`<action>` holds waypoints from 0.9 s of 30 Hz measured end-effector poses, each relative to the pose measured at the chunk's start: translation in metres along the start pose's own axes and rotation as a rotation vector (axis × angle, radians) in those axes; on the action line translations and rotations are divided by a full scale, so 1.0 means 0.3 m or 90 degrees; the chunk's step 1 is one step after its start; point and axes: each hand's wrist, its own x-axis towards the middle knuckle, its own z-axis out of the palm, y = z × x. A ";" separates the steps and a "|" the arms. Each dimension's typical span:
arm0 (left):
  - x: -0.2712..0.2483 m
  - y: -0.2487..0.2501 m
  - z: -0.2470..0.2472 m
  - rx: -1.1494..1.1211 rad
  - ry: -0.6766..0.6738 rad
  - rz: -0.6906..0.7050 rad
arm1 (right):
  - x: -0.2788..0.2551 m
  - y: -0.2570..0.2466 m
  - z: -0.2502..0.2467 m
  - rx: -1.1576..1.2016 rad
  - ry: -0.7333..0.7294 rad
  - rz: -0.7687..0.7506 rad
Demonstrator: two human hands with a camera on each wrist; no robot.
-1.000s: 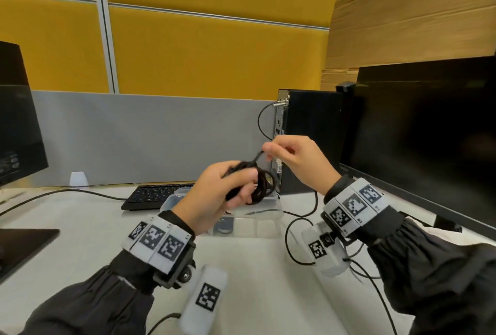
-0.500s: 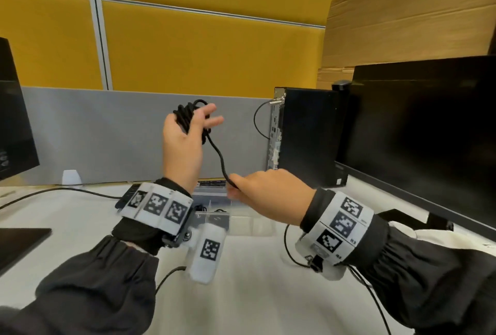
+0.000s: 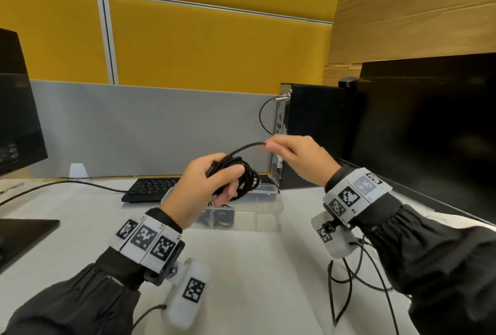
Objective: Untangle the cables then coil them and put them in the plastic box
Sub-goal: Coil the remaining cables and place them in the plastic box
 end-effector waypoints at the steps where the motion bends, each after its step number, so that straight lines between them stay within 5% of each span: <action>1: 0.001 0.002 0.004 -0.074 0.031 -0.003 | -0.011 0.008 0.023 0.012 -0.056 0.018; 5: 0.037 -0.012 -0.004 -0.299 0.231 -0.004 | -0.069 -0.057 0.104 -0.004 -0.251 -0.009; 9: 0.077 -0.067 -0.038 -0.069 0.304 0.009 | -0.136 -0.185 0.124 -0.070 -0.344 -0.095; 11: 0.073 -0.100 -0.041 0.136 0.264 0.016 | -0.142 -0.220 0.118 -0.129 -0.297 -0.145; 13: 0.053 -0.123 -0.030 0.263 0.198 -0.013 | -0.121 -0.229 0.088 -0.164 -0.144 -0.162; 15: 0.026 -0.130 -0.021 0.178 0.067 -0.093 | -0.093 -0.196 0.068 -0.078 0.023 -0.129; 17: 0.000 -0.119 -0.013 0.049 -0.085 -0.142 | -0.071 -0.143 0.075 0.103 0.095 -0.044; 21: -0.012 -0.113 -0.006 -0.107 -0.096 -0.142 | -0.078 -0.116 0.155 0.357 0.019 0.051; 25: -0.021 -0.146 -0.007 -0.116 -0.040 -0.161 | -0.115 -0.120 0.214 0.646 -0.182 0.195; 27: -0.031 -0.161 -0.011 -0.115 -0.028 -0.174 | -0.124 -0.115 0.226 0.660 -0.221 0.186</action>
